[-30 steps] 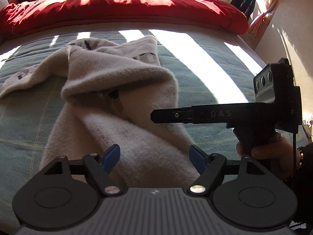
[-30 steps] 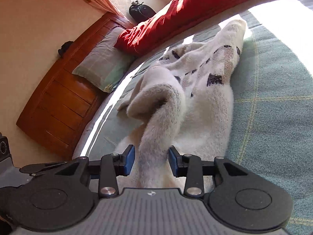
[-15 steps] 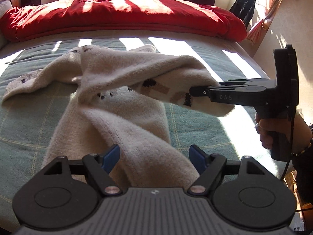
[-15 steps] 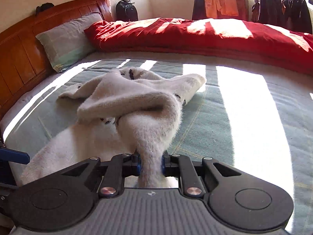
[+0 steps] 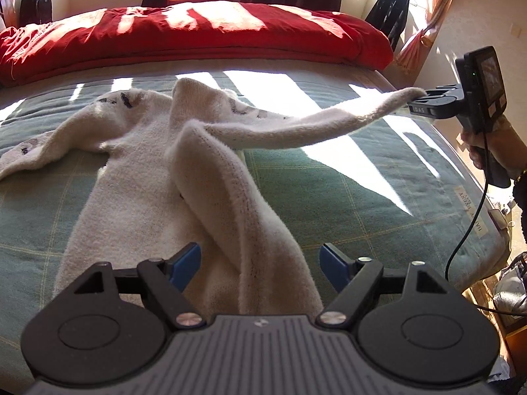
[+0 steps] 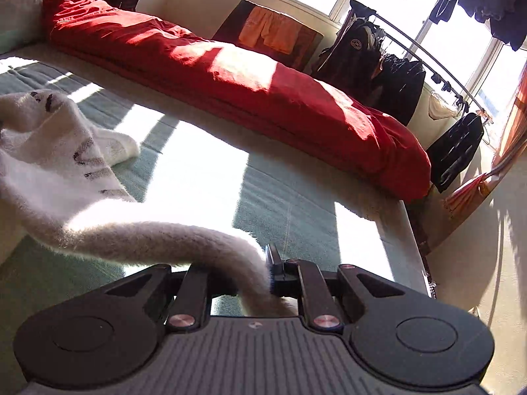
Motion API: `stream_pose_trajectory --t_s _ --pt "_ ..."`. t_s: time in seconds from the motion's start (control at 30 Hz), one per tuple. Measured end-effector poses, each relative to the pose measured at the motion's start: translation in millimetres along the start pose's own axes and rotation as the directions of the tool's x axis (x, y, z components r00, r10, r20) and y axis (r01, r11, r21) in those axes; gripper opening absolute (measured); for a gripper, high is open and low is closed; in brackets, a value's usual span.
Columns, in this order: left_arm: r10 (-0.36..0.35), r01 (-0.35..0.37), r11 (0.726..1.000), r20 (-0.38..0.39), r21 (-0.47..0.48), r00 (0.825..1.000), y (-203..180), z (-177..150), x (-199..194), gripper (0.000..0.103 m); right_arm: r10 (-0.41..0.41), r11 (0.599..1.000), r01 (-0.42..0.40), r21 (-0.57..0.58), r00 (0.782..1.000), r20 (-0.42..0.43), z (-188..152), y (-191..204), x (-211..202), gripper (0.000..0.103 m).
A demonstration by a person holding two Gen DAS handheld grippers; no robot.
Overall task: Fold clothes
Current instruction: 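Pull the held sleeve outward with the right gripper, unfolding the sweater flat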
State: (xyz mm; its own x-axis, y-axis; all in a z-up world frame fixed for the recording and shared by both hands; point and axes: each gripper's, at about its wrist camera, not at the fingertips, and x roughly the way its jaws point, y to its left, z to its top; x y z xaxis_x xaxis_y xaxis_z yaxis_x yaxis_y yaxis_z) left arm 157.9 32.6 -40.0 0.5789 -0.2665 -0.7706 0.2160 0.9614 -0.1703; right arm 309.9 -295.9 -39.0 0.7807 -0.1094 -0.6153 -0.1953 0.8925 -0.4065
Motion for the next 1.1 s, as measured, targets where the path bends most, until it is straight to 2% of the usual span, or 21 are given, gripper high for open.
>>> stream_pose_trajectory --t_s 0.2,0.4,0.57,0.77,1.1 --pt "0.007 -0.007 1.0 -0.003 0.012 1.0 -6 0 -2 0.08 -0.129 0.99 0.131 0.043 0.991 -0.03 -6 -50 13 0.016" --pt "0.004 -0.004 1.0 -0.016 0.025 1.0 -12 1 2 0.08 -0.241 0.965 0.248 0.085 0.967 -0.086 -6 -106 36 0.016" --pt "0.006 -0.005 0.999 -0.029 0.035 1.0 -16 0 6 0.08 -0.282 0.941 0.304 0.149 0.947 -0.152 -15 -139 60 0.016" --pt "0.014 -0.013 0.999 -0.035 0.039 0.999 -16 1 8 0.08 -0.307 0.918 0.351 0.185 0.924 -0.227 -33 -154 81 0.016" --pt "0.014 -0.012 0.999 -0.049 0.046 0.999 -22 2 13 0.08 -0.348 0.884 0.411 0.222 0.897 -0.273 -57 -184 73 0.017"
